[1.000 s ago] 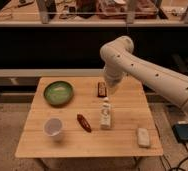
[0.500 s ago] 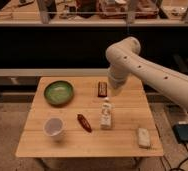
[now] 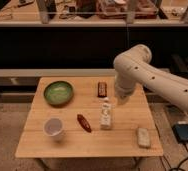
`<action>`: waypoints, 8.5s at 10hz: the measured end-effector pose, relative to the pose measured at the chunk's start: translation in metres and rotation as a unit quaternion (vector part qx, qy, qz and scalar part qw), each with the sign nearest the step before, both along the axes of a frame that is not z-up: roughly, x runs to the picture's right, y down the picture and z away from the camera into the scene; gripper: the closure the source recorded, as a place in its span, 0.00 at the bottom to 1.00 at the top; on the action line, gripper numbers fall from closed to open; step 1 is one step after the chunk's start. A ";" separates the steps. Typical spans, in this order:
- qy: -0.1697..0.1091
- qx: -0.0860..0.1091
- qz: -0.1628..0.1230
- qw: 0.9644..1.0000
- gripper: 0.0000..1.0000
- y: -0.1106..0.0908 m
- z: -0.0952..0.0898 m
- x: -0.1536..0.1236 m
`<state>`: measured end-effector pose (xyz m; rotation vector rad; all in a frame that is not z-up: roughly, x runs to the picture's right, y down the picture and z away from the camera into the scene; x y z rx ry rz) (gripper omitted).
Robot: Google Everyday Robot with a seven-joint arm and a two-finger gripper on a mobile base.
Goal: Move the arm in a circular motion
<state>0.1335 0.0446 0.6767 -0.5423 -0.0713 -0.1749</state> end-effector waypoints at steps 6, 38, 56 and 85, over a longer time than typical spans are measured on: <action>-0.020 0.005 -0.041 0.999 0.59 0.016 -0.009 -0.018; -0.057 0.015 -0.104 0.993 0.59 -0.055 0.039 -0.165; -0.013 0.026 -0.036 0.999 0.59 -0.064 0.054 0.010; -0.078 0.022 -0.110 0.991 0.59 0.024 -0.013 -0.151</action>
